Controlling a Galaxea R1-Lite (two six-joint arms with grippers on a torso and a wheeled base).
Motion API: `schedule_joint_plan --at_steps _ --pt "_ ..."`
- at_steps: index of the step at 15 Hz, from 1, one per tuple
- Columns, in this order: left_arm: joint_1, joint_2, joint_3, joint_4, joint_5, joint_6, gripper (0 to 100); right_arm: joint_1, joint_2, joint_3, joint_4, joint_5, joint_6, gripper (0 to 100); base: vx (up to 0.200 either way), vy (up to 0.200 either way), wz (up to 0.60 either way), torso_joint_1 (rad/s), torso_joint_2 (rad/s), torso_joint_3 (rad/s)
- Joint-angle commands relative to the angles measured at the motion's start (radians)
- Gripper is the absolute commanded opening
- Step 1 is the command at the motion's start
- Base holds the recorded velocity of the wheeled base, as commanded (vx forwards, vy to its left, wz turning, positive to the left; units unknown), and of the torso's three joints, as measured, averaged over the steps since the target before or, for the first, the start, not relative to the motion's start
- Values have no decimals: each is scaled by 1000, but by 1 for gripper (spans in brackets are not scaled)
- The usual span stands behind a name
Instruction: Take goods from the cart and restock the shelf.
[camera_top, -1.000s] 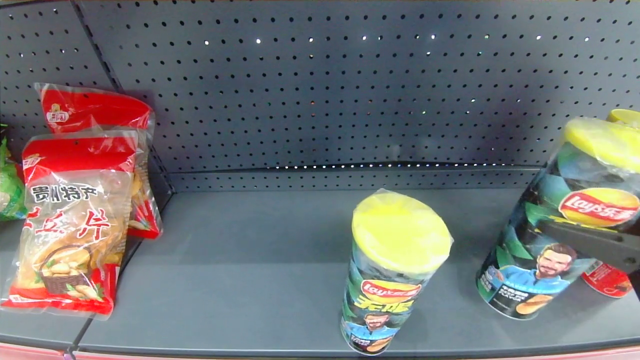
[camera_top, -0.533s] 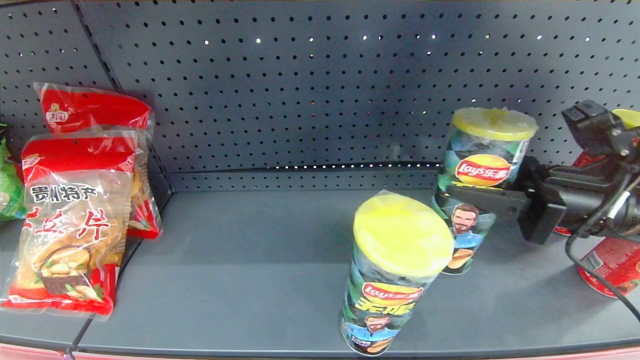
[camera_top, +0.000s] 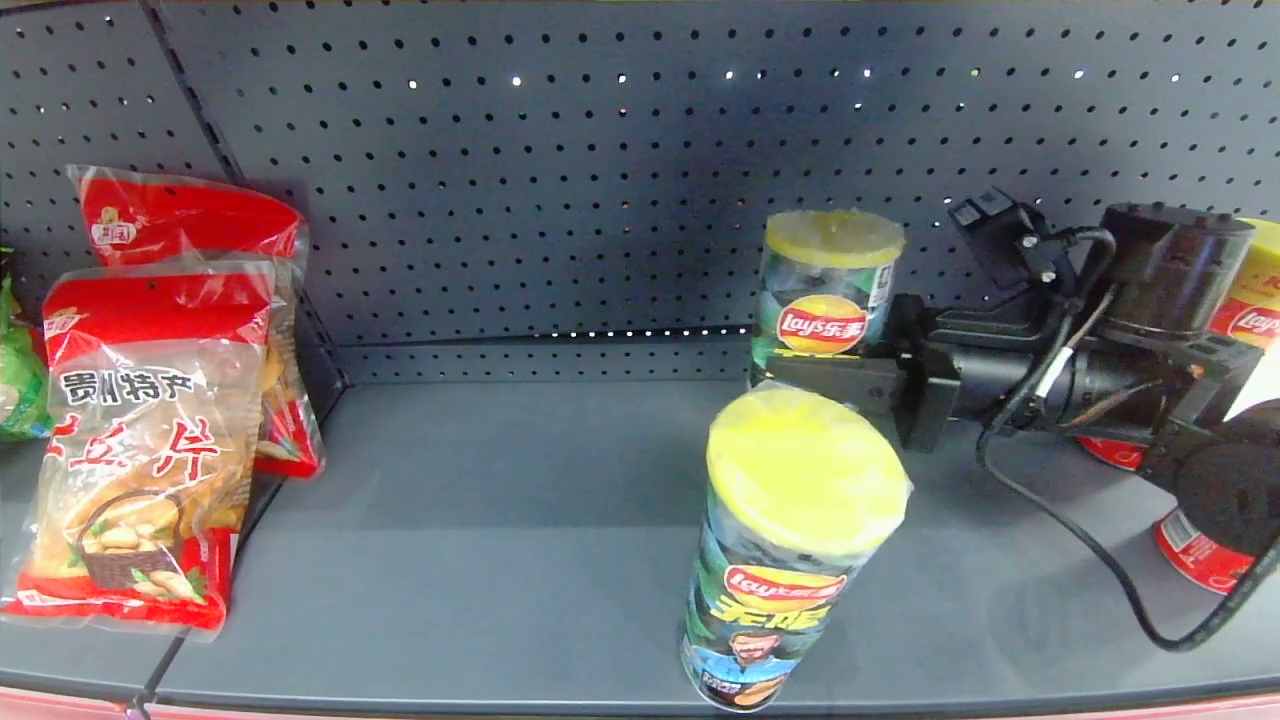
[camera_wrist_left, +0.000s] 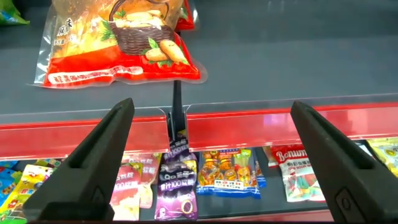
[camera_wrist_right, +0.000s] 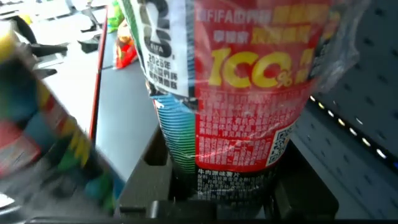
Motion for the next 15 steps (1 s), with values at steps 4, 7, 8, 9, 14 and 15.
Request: schedule_joint_plan --at_steps 4,7,8,9,14,15 --pt "0 0 0 0 0 0 100 94 96 -21 -52 -22 32 0 0 0 0 0 0 0" --pt "0 0 0 0 0 0 100 96 107 -21 -58 -24 34 0 0 0 0 0 0 0" --pt "0 0 0 0 0 0 100 94 107 -21 -58 -25 35 0 0 0 0 0 0 0" --pt "0 0 0 0 0 0 100 94 116 -23 -60 -25 38 0 0 0 0 0 0 0" --pt "0 0 0 0 0 0 100 106 148 -50 -61 -50 41 0 0 0 0 0 0 0" --pt "0 0 0 0 0 0 100 106 159 -70 -61 -50 41 0 0 0 0 0 0 0"
